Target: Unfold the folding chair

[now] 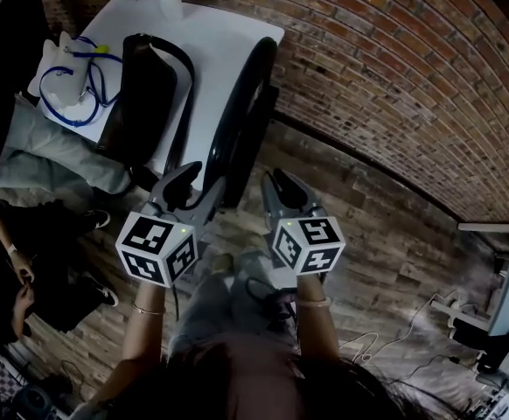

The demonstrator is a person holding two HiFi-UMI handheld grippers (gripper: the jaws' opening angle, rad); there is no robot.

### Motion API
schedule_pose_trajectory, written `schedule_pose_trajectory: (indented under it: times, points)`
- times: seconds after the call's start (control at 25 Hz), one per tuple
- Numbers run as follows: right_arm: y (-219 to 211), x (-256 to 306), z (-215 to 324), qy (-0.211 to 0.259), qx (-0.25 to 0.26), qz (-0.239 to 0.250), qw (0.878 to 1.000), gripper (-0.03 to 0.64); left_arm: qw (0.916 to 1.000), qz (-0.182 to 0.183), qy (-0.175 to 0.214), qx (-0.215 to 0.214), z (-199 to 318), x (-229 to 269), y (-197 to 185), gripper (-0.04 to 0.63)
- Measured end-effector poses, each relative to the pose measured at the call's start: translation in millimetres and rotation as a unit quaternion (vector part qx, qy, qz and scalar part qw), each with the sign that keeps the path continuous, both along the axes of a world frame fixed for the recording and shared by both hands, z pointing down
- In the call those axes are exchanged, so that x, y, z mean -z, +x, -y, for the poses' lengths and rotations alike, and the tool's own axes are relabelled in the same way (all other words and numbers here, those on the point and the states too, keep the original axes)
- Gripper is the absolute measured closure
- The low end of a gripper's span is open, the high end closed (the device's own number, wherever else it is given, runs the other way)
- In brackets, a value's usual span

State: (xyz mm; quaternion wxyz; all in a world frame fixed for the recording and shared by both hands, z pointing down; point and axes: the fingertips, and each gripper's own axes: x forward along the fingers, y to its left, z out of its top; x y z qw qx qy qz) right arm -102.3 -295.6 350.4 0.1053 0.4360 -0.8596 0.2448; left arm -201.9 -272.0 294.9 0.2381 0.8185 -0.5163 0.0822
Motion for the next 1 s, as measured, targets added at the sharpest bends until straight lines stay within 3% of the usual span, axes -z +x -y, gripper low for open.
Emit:
schedule_pose_trajectory:
  times: [0.64,1.0]
  points:
    - [-13,-93,41,-0.093,0.026,-0.010,0.995,0.489,0.9991,0.024,-0.035,0.002,27,-23,11,0.397]
    - [-27,-137,55,-0.147,0.041,0.014,0.988,0.448,0.9981,0.041,-0.046,0.010,37,-33,11,0.400]
